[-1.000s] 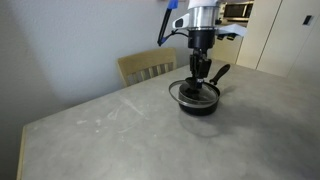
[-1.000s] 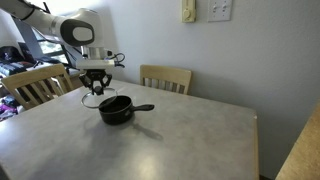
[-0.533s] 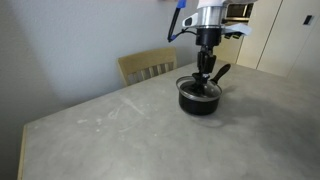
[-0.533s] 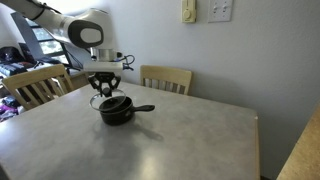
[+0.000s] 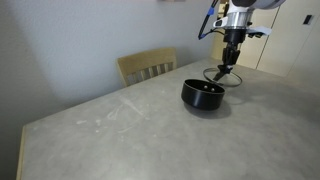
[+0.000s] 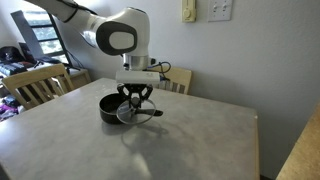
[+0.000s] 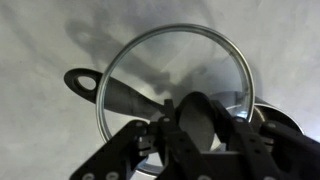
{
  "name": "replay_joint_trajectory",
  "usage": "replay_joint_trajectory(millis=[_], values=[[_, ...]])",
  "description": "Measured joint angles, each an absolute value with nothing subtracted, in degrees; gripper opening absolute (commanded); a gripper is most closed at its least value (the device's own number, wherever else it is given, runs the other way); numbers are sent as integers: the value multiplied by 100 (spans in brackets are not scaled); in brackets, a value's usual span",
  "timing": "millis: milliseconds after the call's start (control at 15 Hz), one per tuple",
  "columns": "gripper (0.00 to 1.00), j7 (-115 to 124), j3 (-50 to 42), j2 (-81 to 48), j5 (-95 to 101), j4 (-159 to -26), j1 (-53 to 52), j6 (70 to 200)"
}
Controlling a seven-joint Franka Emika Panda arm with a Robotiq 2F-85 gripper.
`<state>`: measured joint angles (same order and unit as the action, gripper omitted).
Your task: Cover the pot
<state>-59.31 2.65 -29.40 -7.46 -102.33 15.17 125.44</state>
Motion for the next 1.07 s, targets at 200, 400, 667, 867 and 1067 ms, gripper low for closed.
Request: replay_joint_trajectory(millis=[200, 400, 667, 867, 1067], values=[[14, -5965, 289, -2996, -745, -10209, 1483, 12548], [14, -5966, 348, -3011, -731, -10174, 1327, 12552], [14, -5962, 414, -3011, -689, -10065, 1041, 12555], [14, -5958, 433, -3011, -655, -9991, 850, 12556], [14, -5958, 436, -3014, -634, -9971, 736, 12556]])
